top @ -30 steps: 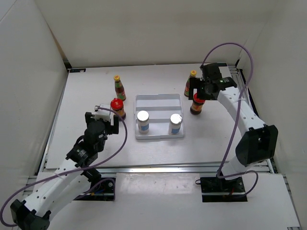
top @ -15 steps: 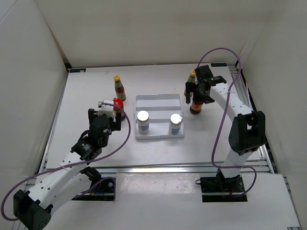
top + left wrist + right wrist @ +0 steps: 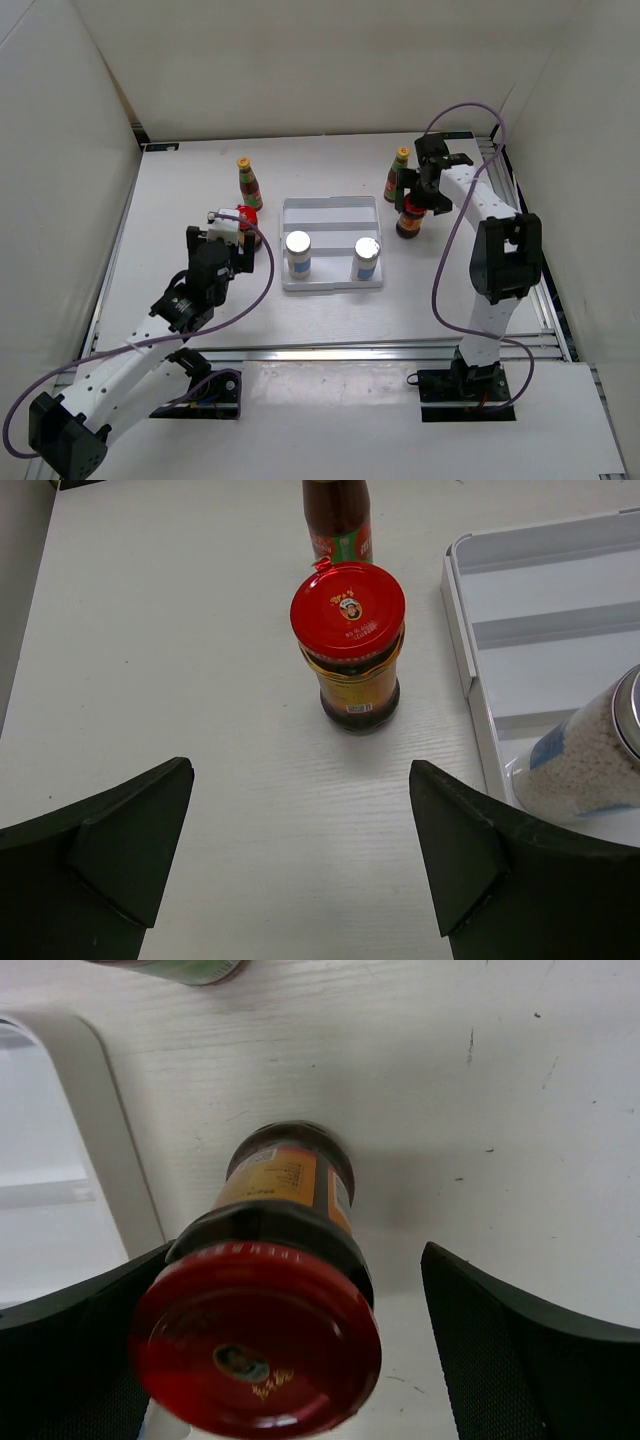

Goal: Organize the condiment bottles

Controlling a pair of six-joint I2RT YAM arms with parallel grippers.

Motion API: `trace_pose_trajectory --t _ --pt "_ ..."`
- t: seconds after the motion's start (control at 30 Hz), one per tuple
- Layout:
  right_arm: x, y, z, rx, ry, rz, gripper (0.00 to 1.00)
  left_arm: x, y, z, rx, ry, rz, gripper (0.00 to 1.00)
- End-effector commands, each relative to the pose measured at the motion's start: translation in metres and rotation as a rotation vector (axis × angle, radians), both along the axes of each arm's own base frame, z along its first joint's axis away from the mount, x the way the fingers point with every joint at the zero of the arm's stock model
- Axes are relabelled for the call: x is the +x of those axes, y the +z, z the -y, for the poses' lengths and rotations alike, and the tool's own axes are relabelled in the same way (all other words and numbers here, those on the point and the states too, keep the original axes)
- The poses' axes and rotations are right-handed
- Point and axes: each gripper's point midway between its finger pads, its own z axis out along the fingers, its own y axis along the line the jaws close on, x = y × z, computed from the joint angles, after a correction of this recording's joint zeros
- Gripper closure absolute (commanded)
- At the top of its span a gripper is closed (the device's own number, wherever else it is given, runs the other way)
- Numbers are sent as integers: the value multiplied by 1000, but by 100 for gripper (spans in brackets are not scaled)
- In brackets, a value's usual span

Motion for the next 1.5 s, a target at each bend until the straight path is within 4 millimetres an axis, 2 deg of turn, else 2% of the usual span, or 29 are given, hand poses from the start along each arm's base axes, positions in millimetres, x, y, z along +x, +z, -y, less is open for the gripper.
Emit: trace_pose_trajectory --t 0.0,0.03,0.13,0.17,0.27,0.3,0.33,0.37,0.43,0.5,0.53,0.57,0.63,0.67,0.73,0.83,0.93,0.97,1.03,1.13,1.17,1.3,1.33,1.37,1.43,1.47 --pt "9 8 -3 32 -6 16 0 3 15 5 -37 -12 32 0" --pt "9 3 -4 34 -14 6 0 3 15 5 -37 -12 32 0" --pt "8 3 -8 54 -4 1 13 4 13 6 -32 -12 24 0" --pt "11 4 -8 56 -3 11 22 4 13 6 -32 -12 24 0" --pt "11 8 -10 69 2 19 37 4 13 6 -32 -12 24 0" --pt "11 12 -10 71 3 28 48 4 13 6 -32 -12 24 0" --pt "10 18 -10 74 3 40 56 4 13 6 -32 -12 24 0" --pt "10 27 -10 79 4 61 70 4 13 6 -32 -12 24 0" --pt "7 38 -10 89 -3 86 81 4 13 6 -32 -12 24 0" --pt "3 66 -23 89 36 166 89 4 13 6 -32 -12 24 0" --pt "-1 74 -26 76 52 186 91 4 13 6 -32 -12 24 0" --pt "-4 94 -34 51 74 252 92 4 13 6 -32 -12 24 0" --pt "-9 113 -46 39 126 300 95 5 10 8 -30 -20 15 0" --pt "-13 132 -57 46 150 345 95 5 10 8 -30 -20 15 0" --pt "-18 149 -70 79 198 380 95 5 10 8 -30 -20 15 0" --pt "-25 162 -92 143 263 397 96 5 10 8 -30 -20 15 0" --pt "-31 152 -112 174 319 361 96 5 10 8 -30 -20 15 0" --pt "-30 157 -116 187 338 375 96 5 10 8 -30 -20 15 0" --pt "-31 144 -127 205 367 335 96 5 10 8 -30 -20 15 0" --pt "-28 126 -132 212 378 300 96 5 10 8 -30 -20 15 0" --pt "-27 128 -135 227 388 309 96 5 10 8 -30 -20 15 0" --pt "-25 106 -142 239 403 267 97 5 10 8 -30 -20 15 0" --pt "-27 96 -144 247 401 236 97 5 10 8 -30 -20 15 0" --pt "-27 97 -147 259 409 241 97 5 10 8 -30 -20 15 0" --pt "-27 81 -148 257 411 202 97 5 10 8 -30 -20 15 0" --pt "-27 81 -149 261 404 200 98 5 10 8 -30 -20 15 0"
